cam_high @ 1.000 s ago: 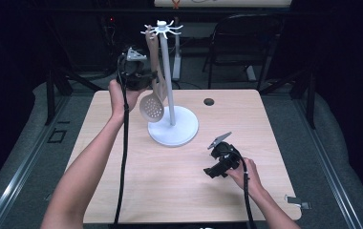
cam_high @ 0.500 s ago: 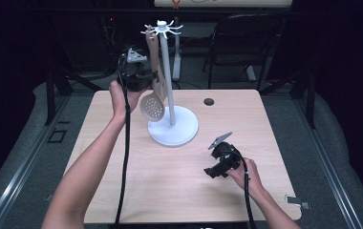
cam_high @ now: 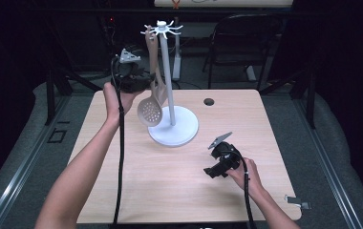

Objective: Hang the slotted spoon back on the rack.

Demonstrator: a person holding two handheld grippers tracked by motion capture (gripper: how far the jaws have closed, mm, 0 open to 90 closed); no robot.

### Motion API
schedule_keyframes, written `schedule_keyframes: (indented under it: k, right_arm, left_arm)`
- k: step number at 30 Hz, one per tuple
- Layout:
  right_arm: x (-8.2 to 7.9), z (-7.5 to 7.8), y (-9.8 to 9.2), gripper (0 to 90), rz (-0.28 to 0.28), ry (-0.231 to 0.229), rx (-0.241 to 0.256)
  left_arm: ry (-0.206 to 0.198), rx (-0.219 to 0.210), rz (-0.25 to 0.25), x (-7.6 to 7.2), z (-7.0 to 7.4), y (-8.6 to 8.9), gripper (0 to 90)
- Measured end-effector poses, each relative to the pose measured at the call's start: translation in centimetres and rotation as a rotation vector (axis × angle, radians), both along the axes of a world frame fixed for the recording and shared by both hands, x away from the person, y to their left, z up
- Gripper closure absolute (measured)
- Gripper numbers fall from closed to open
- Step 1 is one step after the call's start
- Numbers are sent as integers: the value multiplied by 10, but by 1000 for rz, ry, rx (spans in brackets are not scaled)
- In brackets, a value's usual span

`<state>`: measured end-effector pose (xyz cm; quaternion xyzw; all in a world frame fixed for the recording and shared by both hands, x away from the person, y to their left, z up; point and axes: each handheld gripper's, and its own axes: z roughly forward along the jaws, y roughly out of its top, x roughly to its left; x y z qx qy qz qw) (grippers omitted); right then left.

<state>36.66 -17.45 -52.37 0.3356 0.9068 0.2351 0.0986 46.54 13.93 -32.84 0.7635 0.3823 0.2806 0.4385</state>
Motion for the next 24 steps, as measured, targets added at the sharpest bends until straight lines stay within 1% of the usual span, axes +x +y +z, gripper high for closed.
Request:
schedule_keyframes:
  k: [1,3,4,5,6,9,12,15,16,17,21,22,23,24]
  right_arm:
    - [0,0,0,123,1,-3,2]
    - [-1,1,0,123,4,-18,8]
    - [-1,2,0,123,3,-26,11]
    - [-2,3,0,123,1,-29,22]
    - [-2,4,0,123,1,-32,16]
    - [-2,5,-1,122,-6,-39,22]
    - [-2,6,-1,121,-10,-46,25]
    - [-3,7,-1,121,-9,-55,24]
    - [-2,8,-2,121,-8,-54,16]
    - [-2,7,-2,121,-12,-56,26]
    - [-2,7,-2,121,-14,-55,26]
    - [-2,8,-2,121,-10,-55,15]
    - [-3,7,-1,121,-11,-53,30]
    - [-3,7,-1,121,-12,-57,27]
  left_arm:
    - [12,6,1,-1,0,2,458]
    - [16,12,5,-4,0,5,391]
    - [22,8,6,-6,0,7,370]
    - [29,10,3,-8,0,9,337]
    - [36,16,2,-10,-1,11,311]
    - [74,41,7,-16,-3,17,232]
    - [102,68,16,-23,-7,25,184]
    - [113,87,29,-32,-13,35,156]
    - [117,89,34,-36,-15,39,155]
    - [122,90,40,-39,-17,42,153]
    - [137,95,54,-52,-30,55,146]
    - [143,98,56,-56,-34,58,145]
    - [151,101,56,-59,-37,61,144]
    - [154,97,57,-62,-40,64,141]
